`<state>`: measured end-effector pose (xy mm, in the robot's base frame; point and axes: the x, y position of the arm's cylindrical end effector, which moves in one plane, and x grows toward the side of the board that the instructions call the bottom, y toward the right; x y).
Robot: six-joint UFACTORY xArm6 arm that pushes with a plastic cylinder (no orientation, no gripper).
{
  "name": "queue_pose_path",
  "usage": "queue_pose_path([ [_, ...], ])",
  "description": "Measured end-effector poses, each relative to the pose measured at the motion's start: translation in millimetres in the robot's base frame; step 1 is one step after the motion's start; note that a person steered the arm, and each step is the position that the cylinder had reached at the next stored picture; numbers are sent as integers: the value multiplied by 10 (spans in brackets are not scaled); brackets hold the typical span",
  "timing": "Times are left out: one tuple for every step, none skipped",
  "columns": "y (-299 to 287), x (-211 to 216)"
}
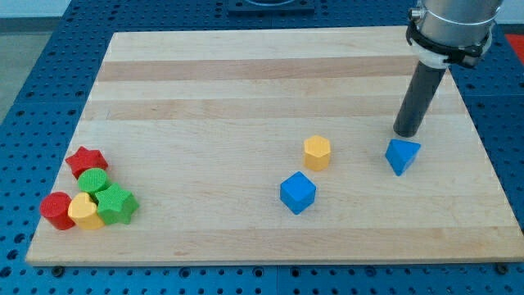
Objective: Move the blue triangle to the top left of blue cube
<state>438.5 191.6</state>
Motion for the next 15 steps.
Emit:
queue_pose_path([
  [-159, 64],
  [-758, 521],
  [-776, 495],
  [-768, -66],
  [-598, -954],
  [292, -809],
  [954, -231],
  [1037, -110],
  [804, -78],
  [343, 71],
  [-26, 233],
  [-300, 337],
  [-414, 362],
  [-537, 368],
  [-474, -112],
])
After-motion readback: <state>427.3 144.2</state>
